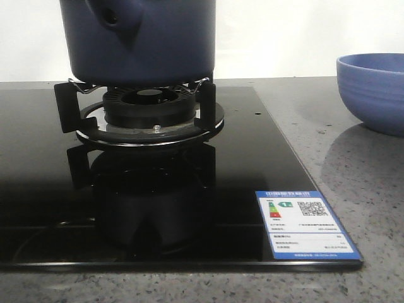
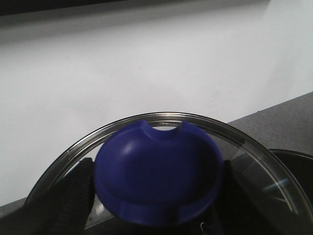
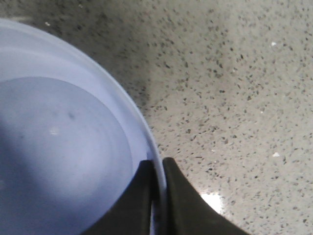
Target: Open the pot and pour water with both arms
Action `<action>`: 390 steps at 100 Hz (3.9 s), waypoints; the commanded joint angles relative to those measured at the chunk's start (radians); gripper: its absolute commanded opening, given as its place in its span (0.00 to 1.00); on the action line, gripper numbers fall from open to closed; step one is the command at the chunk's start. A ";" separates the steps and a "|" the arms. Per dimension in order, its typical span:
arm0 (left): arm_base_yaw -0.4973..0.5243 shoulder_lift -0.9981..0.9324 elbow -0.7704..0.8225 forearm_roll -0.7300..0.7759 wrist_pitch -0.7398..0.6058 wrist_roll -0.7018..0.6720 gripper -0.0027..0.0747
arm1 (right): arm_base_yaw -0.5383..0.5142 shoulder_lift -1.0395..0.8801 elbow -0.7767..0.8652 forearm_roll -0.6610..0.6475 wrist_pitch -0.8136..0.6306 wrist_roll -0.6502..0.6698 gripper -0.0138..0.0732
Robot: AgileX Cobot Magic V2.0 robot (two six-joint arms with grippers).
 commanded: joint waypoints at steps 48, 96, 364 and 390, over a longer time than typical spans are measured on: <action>0.005 -0.033 -0.041 -0.064 -0.058 -0.001 0.53 | 0.064 -0.027 -0.419 0.161 0.152 -0.066 0.09; 0.023 -0.011 -0.041 -0.056 -0.066 -0.001 0.53 | 0.355 0.161 -0.878 0.161 0.204 -0.038 0.09; 0.099 -0.011 -0.041 -0.059 -0.068 -0.001 0.53 | 0.642 -0.004 0.112 0.126 -1.932 -0.189 0.09; 0.099 -0.011 -0.041 -0.059 -0.068 -0.001 0.53 | 0.642 -0.004 0.112 0.094 -2.014 -0.189 0.09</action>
